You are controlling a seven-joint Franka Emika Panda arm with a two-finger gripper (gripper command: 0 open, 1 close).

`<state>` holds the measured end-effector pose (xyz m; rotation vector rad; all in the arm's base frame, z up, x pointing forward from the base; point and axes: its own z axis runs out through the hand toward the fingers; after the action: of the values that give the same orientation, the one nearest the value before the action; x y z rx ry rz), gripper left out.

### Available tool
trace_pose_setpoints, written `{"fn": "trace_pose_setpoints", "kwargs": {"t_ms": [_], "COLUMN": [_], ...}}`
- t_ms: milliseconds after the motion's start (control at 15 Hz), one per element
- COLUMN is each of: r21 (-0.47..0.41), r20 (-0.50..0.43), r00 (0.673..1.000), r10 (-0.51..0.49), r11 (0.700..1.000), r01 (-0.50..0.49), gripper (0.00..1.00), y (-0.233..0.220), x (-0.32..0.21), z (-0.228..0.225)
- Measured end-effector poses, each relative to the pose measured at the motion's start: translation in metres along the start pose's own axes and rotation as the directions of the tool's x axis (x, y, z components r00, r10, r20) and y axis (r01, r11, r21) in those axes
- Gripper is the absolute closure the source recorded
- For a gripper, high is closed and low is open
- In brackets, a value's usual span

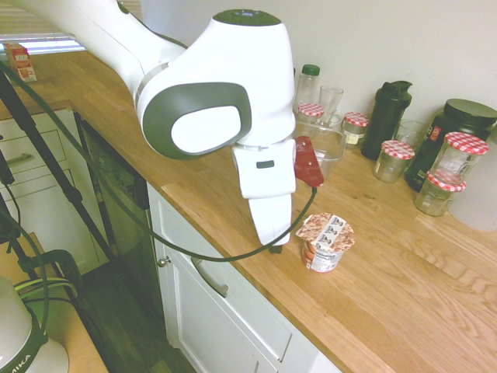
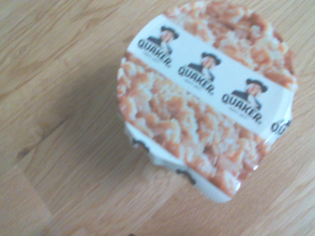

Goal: Put the cereal into the container

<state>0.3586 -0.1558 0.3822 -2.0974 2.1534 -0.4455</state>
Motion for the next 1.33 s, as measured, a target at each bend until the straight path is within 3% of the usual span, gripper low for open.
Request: {"fn": "trace_pose_setpoints", "kwargs": {"t_ms": [400,867,1267,1333], "r21": [0.007,0.097,0.108,0.110], "r20": [-0.058,-0.173,-0.212,-0.220], "r00": [0.997,0.984,0.972,0.970], "r10": [0.046,-0.051,-0.103,-0.107], "r11": [0.999,0.993,0.986,0.985], "r01": [-0.045,0.068,0.128,0.133], "gripper": [0.00,0.00,0.00,1.00], "y": [-0.009,-0.051,-0.071,-0.071], "x": [0.014,0.024,0.024,0.024], "z": [0.032,0.050,0.063,0.063]}}
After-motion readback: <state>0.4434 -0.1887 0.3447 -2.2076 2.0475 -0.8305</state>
